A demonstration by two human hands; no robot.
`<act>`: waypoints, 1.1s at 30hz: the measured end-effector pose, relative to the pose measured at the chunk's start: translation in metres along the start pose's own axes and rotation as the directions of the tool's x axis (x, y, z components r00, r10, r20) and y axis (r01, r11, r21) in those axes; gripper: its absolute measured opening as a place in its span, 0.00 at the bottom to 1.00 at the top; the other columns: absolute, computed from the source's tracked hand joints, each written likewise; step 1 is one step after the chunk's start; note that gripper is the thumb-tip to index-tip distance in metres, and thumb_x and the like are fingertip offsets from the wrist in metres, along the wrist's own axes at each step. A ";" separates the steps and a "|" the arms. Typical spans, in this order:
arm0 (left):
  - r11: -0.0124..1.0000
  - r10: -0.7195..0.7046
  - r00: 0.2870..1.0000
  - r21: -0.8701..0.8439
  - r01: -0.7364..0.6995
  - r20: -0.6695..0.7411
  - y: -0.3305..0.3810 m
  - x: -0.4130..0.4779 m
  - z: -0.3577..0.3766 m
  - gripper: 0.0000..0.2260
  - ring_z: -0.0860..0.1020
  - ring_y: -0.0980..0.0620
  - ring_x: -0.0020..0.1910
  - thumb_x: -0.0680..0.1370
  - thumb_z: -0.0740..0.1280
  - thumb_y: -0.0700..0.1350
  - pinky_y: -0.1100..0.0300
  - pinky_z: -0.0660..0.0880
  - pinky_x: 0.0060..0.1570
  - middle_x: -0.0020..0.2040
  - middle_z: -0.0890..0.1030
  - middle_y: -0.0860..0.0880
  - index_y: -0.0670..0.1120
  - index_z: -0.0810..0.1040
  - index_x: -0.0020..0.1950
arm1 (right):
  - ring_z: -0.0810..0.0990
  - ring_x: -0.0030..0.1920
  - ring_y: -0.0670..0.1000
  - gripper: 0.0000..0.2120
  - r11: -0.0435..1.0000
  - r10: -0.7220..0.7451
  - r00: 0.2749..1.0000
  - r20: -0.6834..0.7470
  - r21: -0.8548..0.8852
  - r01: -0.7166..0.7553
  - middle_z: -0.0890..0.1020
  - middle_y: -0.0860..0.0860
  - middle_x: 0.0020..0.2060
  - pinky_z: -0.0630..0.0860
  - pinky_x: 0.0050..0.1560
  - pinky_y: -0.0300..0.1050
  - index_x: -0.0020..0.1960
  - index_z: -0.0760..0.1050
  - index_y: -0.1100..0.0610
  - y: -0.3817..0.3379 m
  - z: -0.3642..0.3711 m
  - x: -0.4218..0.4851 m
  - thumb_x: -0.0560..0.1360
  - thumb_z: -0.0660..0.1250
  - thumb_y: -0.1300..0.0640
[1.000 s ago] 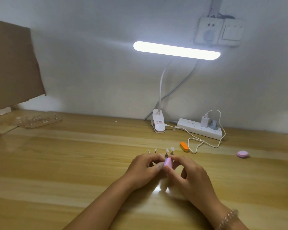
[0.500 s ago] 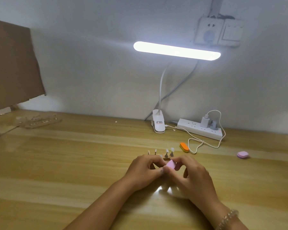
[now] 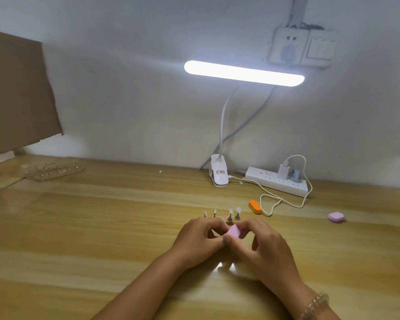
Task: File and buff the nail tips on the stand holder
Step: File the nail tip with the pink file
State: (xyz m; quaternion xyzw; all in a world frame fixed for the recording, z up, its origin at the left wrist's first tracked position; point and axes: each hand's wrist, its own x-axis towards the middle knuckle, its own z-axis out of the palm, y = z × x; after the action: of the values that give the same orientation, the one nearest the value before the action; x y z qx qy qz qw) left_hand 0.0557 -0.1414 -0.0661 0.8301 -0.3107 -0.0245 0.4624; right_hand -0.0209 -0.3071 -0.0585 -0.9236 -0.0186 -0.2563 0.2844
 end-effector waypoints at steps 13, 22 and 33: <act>1.000 0.002 1.000 0.014 -0.002 0.006 -0.002 0.001 0.000 0.03 0.74 0.64 0.32 0.74 0.70 0.54 0.61 0.70 0.40 0.47 0.84 0.63 0.61 0.83 0.46 | 0.77 0.40 0.41 0.12 0.995 0.092 0.995 -0.023 0.028 -0.092 0.79 0.39 0.39 0.73 0.39 0.42 0.42 0.76 0.44 0.007 -0.001 0.004 0.71 0.67 0.35; 1.000 -0.010 1.000 0.018 0.010 0.010 0.001 0.000 0.000 0.06 0.74 0.66 0.31 0.71 0.67 0.56 0.62 0.69 0.39 0.47 0.84 0.63 0.61 0.82 0.46 | 0.75 0.37 0.41 0.13 0.999 0.044 0.999 0.006 -0.009 -0.044 0.79 0.39 0.40 0.74 0.38 0.43 0.44 0.75 0.44 0.002 0.000 0.001 0.70 0.67 0.35; 0.999 -0.016 1.000 0.039 0.016 0.000 0.002 0.000 -0.001 0.08 0.74 0.65 0.31 0.71 0.68 0.55 0.63 0.68 0.38 0.46 0.84 0.64 0.60 0.83 0.47 | 0.76 0.38 0.40 0.15 0.998 0.054 0.998 0.022 -0.030 -0.053 0.79 0.37 0.41 0.71 0.35 0.39 0.44 0.75 0.42 0.001 0.000 0.001 0.68 0.66 0.32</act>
State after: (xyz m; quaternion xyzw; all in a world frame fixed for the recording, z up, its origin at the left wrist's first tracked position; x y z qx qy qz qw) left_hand 0.0550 -0.1415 -0.0646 0.8413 -0.3044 -0.0221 0.4461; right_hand -0.0201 -0.3079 -0.0588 -0.9308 0.0067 -0.2381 0.2773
